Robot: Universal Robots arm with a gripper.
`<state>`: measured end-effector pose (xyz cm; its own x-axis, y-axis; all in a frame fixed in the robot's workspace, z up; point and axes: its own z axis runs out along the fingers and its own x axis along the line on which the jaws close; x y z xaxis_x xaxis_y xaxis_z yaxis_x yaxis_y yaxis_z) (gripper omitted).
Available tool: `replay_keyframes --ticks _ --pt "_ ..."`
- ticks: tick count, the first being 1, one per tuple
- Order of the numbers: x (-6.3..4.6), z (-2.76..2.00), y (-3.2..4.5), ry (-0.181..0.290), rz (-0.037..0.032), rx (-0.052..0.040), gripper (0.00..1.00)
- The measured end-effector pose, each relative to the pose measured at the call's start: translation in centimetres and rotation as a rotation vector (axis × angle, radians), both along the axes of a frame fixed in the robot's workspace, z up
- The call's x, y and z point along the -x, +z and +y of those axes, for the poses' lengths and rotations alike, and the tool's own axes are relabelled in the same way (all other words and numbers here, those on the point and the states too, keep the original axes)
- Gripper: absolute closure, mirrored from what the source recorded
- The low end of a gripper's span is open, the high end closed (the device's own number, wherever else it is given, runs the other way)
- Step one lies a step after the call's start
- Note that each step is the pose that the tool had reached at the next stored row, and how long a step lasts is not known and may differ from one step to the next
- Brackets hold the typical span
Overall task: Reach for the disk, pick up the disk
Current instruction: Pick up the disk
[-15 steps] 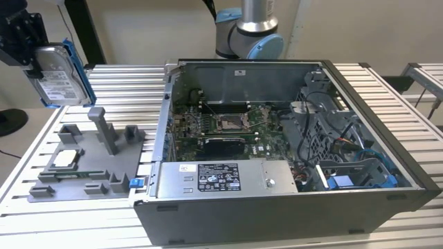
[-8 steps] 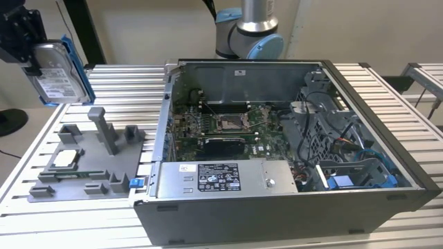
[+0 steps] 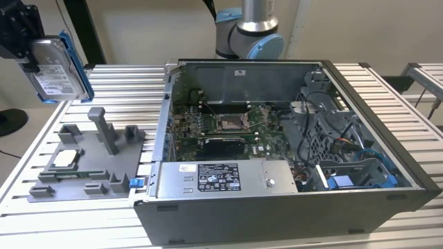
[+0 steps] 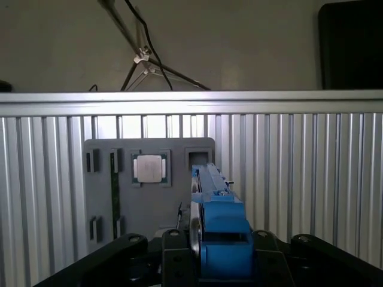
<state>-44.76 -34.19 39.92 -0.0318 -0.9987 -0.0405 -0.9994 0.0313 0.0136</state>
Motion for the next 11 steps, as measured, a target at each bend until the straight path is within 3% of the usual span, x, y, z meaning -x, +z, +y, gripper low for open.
replay_keyframes --ticks 11 --pt "0.0 0.0 1.89 0.0 -0.0001 -0.0001 1.0"
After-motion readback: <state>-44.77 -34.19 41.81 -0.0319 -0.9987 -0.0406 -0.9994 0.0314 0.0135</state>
